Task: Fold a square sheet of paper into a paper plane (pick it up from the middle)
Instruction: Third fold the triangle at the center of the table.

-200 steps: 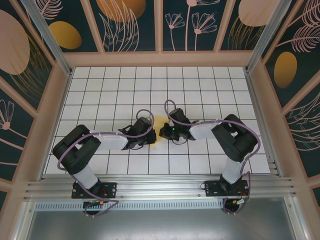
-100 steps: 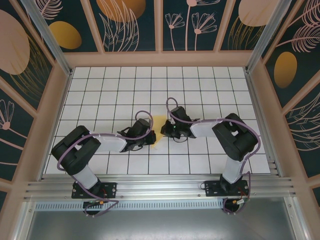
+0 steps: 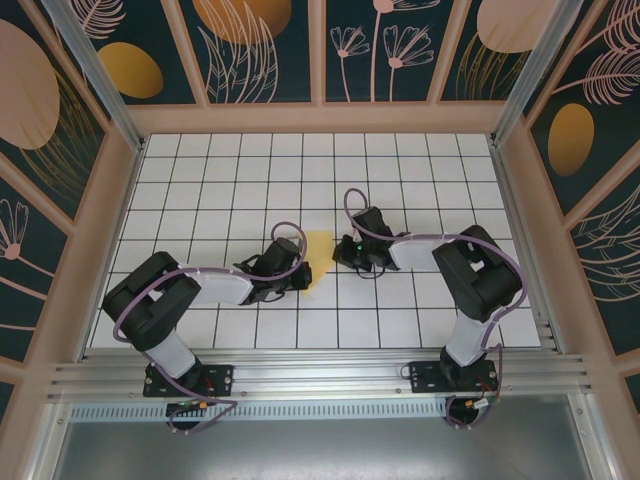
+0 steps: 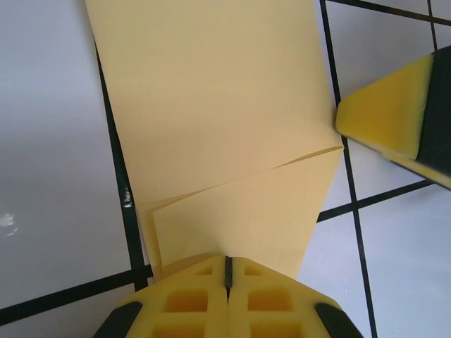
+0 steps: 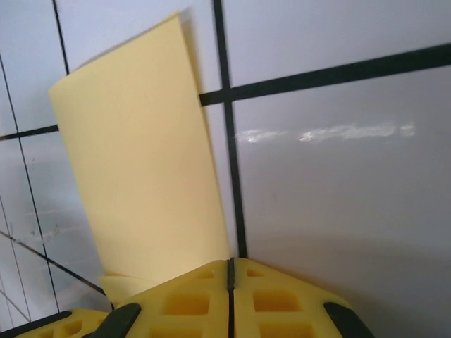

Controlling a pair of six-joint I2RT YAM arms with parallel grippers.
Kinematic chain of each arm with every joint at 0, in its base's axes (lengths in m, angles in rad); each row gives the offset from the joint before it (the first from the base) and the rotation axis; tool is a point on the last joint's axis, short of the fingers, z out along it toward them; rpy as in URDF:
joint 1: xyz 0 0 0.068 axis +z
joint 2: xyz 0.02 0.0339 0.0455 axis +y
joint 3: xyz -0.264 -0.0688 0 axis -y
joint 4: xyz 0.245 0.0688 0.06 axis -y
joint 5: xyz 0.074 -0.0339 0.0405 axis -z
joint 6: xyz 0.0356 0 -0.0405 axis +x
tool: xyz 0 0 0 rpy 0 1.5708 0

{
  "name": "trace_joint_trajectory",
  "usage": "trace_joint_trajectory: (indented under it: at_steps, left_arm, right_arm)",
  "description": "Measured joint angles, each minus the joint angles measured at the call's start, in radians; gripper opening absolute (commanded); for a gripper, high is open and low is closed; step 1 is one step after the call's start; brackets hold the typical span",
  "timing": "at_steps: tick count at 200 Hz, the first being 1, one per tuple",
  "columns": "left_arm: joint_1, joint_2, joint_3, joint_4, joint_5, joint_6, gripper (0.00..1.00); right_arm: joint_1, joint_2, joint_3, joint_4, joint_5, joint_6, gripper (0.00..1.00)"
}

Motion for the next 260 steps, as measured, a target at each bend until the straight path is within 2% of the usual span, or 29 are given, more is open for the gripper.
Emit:
trace_joint_trajectory:
  at_steps: [50,88,111,141,174,191,222,260]
  left_arm:
    - [0.005,-0.012,0.011,-0.047,0.029,0.062,0.02]
    - [0.01,-0.021,0.013,-0.074,0.114,0.122,0.04]
    - [0.01,-0.046,0.006,-0.11,0.168,0.14,0.09]
    - [0.01,-0.142,-0.001,-0.173,0.175,0.15,0.17]
    - [0.01,-0.277,-0.003,-0.194,0.167,0.125,0.17]
    - [0.01,-0.317,-0.013,-0.177,0.201,0.093,0.17]
    - [0.01,-0.276,-0.029,-0.137,0.306,0.041,0.16]
    - [0.01,-0.177,-0.031,-0.131,0.355,0.017,0.14]
  right_arm:
    - [0.009,-0.057,0.0,-0.01,0.009,-0.002,0.11]
    - [0.053,-0.04,0.034,-0.011,0.002,-0.005,0.11]
    - [0.076,0.008,0.073,-0.008,-0.002,-0.006,0.11]
    - [0.094,0.057,0.079,-0.03,0.01,-0.002,0.1]
    - [0.095,0.057,0.077,-0.027,0.016,0.005,0.1]
    - [0.097,0.052,0.069,-0.018,0.022,0.013,0.1]
    - [0.111,0.032,0.05,-0.016,0.053,0.049,0.1]
    - [0.122,0.002,0.016,-0.016,0.073,0.085,0.1]
